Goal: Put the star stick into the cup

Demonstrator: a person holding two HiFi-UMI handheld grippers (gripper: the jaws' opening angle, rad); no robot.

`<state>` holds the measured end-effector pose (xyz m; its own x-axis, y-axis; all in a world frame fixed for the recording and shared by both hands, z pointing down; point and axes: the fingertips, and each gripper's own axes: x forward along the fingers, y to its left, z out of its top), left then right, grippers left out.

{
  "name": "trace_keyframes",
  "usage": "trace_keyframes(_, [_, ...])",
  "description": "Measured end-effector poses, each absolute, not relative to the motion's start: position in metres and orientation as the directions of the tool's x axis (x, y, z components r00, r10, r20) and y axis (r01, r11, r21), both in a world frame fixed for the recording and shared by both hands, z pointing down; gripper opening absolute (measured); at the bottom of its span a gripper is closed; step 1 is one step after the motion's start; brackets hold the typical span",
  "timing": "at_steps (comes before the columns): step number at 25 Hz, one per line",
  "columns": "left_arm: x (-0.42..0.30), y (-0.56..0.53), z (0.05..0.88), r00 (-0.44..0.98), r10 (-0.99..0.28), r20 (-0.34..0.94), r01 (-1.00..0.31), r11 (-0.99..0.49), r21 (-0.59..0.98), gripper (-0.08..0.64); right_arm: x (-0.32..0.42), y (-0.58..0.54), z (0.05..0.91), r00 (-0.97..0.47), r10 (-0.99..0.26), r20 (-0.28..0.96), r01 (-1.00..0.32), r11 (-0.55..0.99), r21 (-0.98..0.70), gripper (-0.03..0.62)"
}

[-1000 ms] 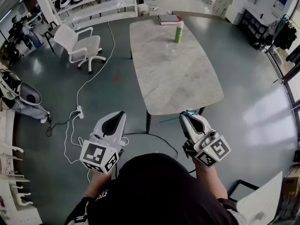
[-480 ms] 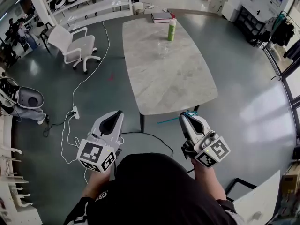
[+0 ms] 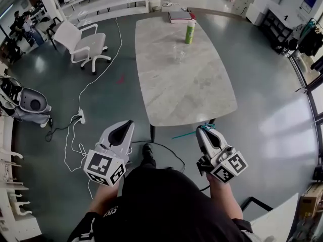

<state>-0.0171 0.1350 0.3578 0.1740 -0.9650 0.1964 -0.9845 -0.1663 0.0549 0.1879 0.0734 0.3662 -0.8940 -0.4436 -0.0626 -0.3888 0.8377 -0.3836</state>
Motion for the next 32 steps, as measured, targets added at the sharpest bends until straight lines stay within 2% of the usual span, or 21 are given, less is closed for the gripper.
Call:
trace_keyframes(10, [-0.082, 0.067, 0.364, 0.247, -0.957, 0.153, -0.969, -0.241, 0.058, 0.002, 0.107, 0.014, 0.376, -0.882, -0.471, -0.020, -0.430, 0.821, -0.376, 0.020])
trace_keyframes(17, [-0.151, 0.005, 0.354, 0.300, -0.942, 0.148, -0.954, -0.292, 0.070, 0.002, 0.031, -0.044, 0.343, -0.865, -0.501, -0.031, -0.463, 0.819, -0.339, 0.020])
trace_keyframes(25, [-0.174, -0.002, 0.374, 0.325, -0.933, 0.157, -0.944, -0.311, 0.111, 0.003, 0.030, -0.063, 0.350, -0.818, -0.575, -0.007, -0.538, 0.770, -0.343, 0.021])
trace_keyframes(32, [-0.162, -0.035, 0.376, 0.346, -0.922, 0.172, -0.938, -0.334, 0.094, 0.002, 0.046, -0.107, 0.351, -0.795, -0.606, -0.021, -0.560, 0.747, -0.357, 0.020])
